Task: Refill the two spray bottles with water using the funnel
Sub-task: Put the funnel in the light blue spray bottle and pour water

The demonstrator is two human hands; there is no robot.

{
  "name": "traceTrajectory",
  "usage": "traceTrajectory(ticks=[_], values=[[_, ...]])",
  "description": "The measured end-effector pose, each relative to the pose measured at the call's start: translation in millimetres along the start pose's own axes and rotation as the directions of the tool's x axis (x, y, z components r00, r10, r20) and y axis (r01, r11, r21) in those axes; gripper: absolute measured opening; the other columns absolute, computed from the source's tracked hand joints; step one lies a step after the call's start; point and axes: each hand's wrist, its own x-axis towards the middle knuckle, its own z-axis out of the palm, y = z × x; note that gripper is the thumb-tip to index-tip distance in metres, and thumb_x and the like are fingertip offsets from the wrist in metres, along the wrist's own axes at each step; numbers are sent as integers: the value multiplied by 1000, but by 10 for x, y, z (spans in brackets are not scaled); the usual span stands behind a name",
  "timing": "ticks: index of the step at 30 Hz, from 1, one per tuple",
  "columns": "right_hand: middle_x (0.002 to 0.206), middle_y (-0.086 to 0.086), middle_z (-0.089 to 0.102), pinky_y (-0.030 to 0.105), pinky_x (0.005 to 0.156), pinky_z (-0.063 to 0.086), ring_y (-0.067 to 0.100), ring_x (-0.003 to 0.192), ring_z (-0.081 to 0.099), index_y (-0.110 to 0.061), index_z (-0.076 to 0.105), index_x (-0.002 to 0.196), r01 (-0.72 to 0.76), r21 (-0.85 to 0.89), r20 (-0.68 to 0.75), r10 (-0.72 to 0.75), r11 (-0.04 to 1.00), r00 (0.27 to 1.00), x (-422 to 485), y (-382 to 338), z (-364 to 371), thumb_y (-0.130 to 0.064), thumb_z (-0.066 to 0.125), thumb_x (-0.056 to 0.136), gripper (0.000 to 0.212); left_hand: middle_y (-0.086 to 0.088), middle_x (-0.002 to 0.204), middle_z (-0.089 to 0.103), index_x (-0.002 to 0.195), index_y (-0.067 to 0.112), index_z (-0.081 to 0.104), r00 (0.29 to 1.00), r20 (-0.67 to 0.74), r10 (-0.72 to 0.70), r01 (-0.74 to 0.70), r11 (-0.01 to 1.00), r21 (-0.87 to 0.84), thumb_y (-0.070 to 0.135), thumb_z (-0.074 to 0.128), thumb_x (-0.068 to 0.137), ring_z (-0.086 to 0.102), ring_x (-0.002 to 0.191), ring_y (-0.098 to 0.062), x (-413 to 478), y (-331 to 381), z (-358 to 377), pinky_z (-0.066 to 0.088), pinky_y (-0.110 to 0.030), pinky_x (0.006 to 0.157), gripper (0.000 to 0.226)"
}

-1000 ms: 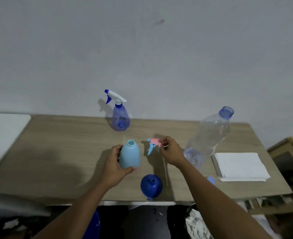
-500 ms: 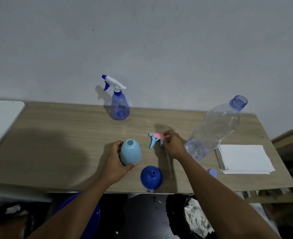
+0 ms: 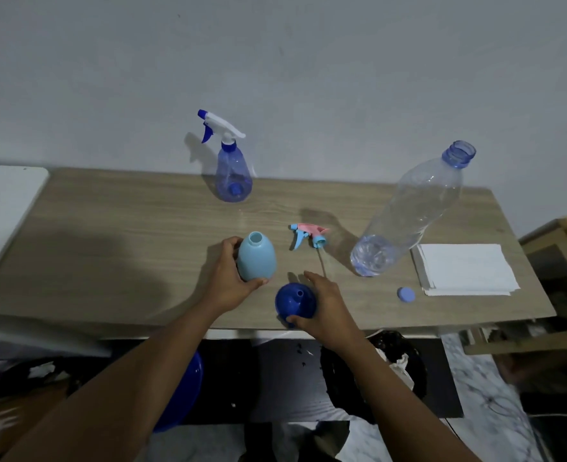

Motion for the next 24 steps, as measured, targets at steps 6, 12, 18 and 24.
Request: traceTrajectory(ticks=[6, 12, 18, 24], values=[[132, -4, 39, 20, 99, 37, 17, 123, 49, -28, 43, 141, -55, -18, -13, 55, 998, 998, 25, -2, 128, -28, 84, 76, 77, 6, 129, 48, 127, 30, 33, 1000, 0, 3, -3, 999, 34, 17, 94, 63, 54, 117, -16, -3, -8, -12, 52, -28, 87, 89], [118, -9, 51, 7, 85, 42, 1, 109, 51, -31, 54, 122, 127, 104, -245, -98, 986, 965, -26, -77, 126, -34, 83, 69, 60, 5, 127, 49, 132, 19, 36, 1000, 5, 5, -5, 999, 46, 16, 94, 63, 54, 114, -14, -21, -3, 4, 45, -15, 80, 91], [119, 2, 56, 17, 88, 52, 2, 106, 59, -18, 60, 126, 193, 286, -308, -101, 939, 946, 98, -294, -47, -37, 83, 61, 72, 3, 124, 53, 131, 18, 38, 1000, -23, -12, 13, 998, 61, 9, 91, 64, 56, 111, -15, -23, 4, 15, 44, -11, 77, 86], [112, -2, 66, 38, 93, 55, 16, 103, 67, -25, 59, 106, 251, 339, -304, -147, 907, 941, 238, -607, -275, -33, 93, 63, 55, 0, 119, 58, 130, 15, 39, 999, -14, -33, 33, 999, 4, 2, 88, 61, 61, 106, -15, -27, -8, 24, 50, -10, 75, 85]])
